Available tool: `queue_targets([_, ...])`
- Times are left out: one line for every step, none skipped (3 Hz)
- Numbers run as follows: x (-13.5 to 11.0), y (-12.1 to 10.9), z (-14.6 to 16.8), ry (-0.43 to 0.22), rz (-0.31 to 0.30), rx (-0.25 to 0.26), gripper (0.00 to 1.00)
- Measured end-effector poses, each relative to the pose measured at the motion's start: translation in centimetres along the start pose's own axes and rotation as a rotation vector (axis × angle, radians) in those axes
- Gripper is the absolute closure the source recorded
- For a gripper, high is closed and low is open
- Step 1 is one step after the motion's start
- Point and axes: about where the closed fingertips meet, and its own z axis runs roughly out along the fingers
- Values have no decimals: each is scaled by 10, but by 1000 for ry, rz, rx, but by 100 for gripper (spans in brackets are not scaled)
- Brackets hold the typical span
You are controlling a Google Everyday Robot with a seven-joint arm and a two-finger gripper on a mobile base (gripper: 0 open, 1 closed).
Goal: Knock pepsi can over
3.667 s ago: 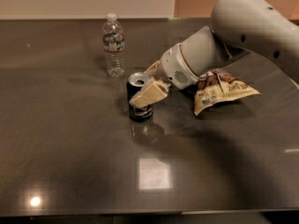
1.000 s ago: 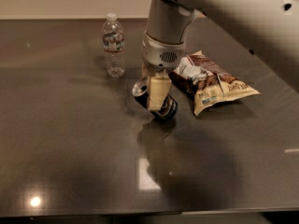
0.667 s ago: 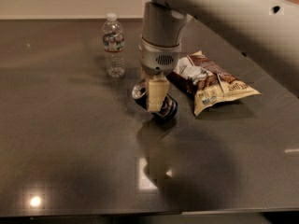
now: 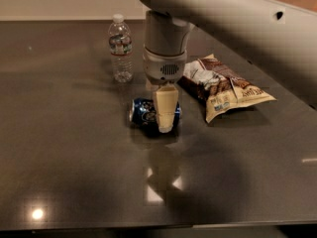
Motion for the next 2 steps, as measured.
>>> queue_targets([-1, 5, 10, -13, 9, -25, 0])
queue_targets([-1, 6, 10, -13, 10, -25, 0])
